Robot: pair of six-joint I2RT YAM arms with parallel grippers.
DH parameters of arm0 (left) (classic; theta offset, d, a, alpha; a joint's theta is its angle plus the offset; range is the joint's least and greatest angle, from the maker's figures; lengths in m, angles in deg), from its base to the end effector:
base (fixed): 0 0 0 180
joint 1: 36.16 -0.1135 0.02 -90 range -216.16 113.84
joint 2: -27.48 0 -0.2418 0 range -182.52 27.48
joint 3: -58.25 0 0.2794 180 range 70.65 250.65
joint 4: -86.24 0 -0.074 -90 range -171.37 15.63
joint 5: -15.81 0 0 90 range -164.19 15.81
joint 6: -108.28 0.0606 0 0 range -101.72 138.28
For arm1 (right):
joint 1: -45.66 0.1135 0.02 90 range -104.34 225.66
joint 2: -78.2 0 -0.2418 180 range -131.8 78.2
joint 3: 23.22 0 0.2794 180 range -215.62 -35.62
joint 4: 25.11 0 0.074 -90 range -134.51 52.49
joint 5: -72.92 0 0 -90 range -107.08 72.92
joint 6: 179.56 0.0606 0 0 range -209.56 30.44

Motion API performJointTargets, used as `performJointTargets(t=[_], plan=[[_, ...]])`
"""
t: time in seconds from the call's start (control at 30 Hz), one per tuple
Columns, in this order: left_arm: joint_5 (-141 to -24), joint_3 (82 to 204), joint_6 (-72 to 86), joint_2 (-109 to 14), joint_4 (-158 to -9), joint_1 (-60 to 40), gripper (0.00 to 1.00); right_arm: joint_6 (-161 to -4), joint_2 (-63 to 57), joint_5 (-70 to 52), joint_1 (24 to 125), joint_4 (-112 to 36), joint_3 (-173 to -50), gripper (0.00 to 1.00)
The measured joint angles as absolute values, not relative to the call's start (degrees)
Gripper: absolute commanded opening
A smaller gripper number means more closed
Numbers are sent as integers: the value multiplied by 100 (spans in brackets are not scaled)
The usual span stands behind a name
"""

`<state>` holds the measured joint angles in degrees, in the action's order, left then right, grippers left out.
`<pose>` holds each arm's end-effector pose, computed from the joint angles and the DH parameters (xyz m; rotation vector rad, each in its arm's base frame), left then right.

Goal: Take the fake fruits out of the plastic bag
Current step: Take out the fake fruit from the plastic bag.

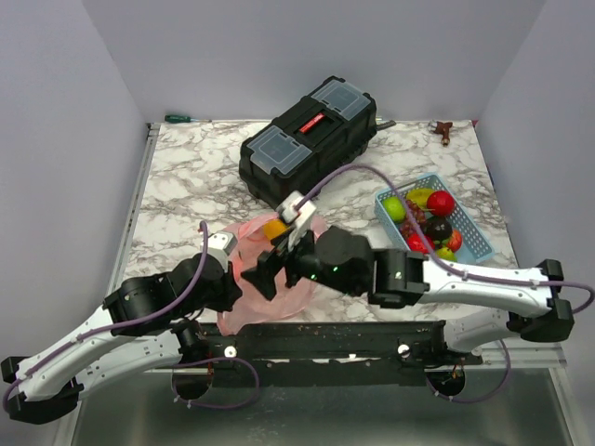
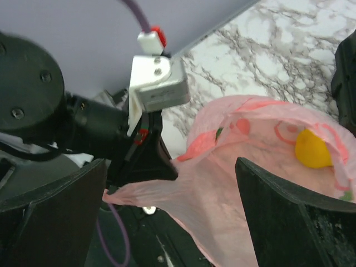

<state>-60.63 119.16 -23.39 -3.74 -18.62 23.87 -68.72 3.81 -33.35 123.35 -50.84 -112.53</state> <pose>0.0868 -0.1221 0.2825 0.2689 2.4002 -0.5852 0.0922 0.3430 0.3935 -0.6880 1.7305 0.9866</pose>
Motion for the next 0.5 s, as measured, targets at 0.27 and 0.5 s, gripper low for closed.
performJointTargets(t=[0.27, 0.5], plan=[[-5967, 11914, -2363, -179, -1856, 2387, 0, -7775, -624, -5475, 13327, -5188, -11283, 55], [-5954, 11914, -2376, -164, -1852, 2387, 0, -8164, -933, -6585, 13323, -4657, -10383, 45]])
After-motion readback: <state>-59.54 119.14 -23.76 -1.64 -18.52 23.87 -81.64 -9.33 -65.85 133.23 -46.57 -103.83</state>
